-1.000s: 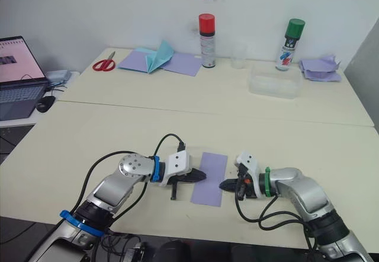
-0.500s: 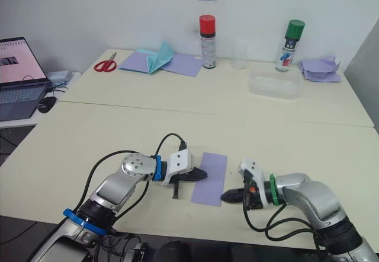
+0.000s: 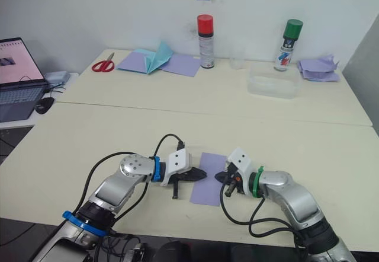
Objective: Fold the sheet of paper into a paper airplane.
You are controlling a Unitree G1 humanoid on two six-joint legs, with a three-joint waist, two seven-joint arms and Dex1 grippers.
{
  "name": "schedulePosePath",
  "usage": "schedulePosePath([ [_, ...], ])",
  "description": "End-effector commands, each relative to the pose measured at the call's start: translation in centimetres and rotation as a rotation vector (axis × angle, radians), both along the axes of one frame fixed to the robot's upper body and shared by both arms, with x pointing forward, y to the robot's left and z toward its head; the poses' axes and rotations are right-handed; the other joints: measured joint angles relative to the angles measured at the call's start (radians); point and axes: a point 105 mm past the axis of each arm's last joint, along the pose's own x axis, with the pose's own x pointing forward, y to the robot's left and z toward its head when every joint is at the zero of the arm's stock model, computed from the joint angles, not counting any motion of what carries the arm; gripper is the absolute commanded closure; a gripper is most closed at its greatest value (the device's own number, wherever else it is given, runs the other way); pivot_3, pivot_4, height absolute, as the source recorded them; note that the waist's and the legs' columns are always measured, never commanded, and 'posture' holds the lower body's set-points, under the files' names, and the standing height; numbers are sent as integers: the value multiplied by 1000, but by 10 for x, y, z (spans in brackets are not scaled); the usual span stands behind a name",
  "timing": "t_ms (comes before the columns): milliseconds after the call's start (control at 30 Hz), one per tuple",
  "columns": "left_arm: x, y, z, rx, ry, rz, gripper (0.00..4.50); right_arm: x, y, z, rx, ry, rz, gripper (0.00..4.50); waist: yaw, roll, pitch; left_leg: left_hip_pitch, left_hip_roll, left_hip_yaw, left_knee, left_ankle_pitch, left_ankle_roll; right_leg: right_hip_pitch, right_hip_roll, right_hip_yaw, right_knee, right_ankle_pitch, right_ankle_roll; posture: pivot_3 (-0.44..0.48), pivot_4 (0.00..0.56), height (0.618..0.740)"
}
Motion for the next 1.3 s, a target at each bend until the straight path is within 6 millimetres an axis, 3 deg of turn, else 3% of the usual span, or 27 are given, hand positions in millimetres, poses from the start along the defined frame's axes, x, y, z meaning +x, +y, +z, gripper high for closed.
schedulePosePath([
  [33, 8, 24, 11, -43, 49, 128, 4500, 0, -8, -14, -52, 36, -24, 4477, -1, 0, 0, 0, 0, 0, 0, 0, 0, 0, 0, 0, 0, 0, 0, 0, 150, 740],
  [133, 9, 36, 23, -71, 58, 173, 4500, 3, -9, -14, -44, 37, -35, 4477, -2, 0, 1, -1, 1, 0, 0, 0, 0, -2, 0, 0, 0, 0, 0, 0, 150, 740],
  [267, 2, 43, 20, -57, 74, 187, 4500, 7, -11, -14, -43, 37, -40, 4477, -1, 0, 1, -1, 0, 1, 0, 0, 0, -2, 0, 0, 0, 0, 0, 0, 150, 740],
  [900, 0, 7, 12, -86, 75, 121, 4500, 12, -15, -11, -34, 38, -56, 4477, 1, 0, 2, -1, 0, 1, 0, 0, 0, -2, 0, 1, 0, 0, 0, 0, 150, 740],
  [1300, 3, -2, 18, -85, 71, 56, 4500, 10, -17, -12, -31, 45, -78, 4477, 2, -1, 2, -2, -1, 1, 0, 0, -1, -2, 0, 1, 0, 0, 0, 0, 150, 740],
])
